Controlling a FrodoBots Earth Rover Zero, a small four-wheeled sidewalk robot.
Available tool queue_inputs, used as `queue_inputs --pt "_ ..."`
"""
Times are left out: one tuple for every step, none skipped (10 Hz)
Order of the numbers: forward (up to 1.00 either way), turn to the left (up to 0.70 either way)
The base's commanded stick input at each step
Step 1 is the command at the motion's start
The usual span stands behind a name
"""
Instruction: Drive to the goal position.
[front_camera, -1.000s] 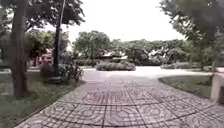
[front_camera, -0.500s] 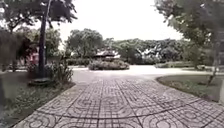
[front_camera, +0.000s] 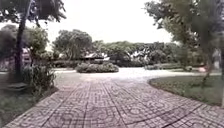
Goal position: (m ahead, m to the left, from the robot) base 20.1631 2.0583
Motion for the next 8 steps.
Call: queue_inputs --pt "0.70 0.00" --pt "0.70 0.00" --pt "0.70 0.00" --pt "0.70 0.00" --pt "0.70 0.00" --pt "0.70 0.00" --pt "0.70 0.00" --pt "0.70 -0.20"
